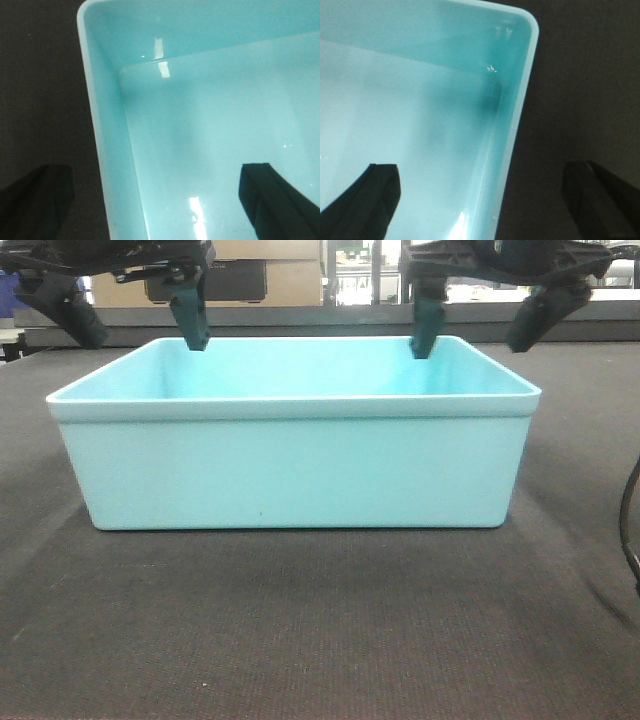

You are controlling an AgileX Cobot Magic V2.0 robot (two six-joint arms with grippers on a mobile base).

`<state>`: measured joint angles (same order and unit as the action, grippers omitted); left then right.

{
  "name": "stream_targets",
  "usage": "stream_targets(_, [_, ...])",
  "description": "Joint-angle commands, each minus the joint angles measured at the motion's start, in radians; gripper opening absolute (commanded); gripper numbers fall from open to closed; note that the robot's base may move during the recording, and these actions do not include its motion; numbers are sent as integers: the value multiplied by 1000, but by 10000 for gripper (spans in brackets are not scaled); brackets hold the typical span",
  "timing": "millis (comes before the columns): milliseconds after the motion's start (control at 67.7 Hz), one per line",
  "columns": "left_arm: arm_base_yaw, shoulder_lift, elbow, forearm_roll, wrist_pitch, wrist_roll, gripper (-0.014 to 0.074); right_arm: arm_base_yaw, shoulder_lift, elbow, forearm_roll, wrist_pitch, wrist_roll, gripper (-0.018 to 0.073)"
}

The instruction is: Fetch blue bin and place on conveyor start

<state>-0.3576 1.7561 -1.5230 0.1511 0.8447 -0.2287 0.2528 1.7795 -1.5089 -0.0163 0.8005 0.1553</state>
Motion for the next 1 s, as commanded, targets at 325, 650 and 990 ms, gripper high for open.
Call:
stream_targets(325, [29, -224, -1, 18, 26, 3, 122, -73, -253, -13, -18, 31, -8, 87])
stream_targets(650, [181, -463, 231, 18, -112, 7, -111, -248, -497, 250, -19, -88, -8, -162])
stream_targets(990, [195, -827, 782, 12, -493, 7, -111, -262, -817, 782, -97, -481, -8, -162])
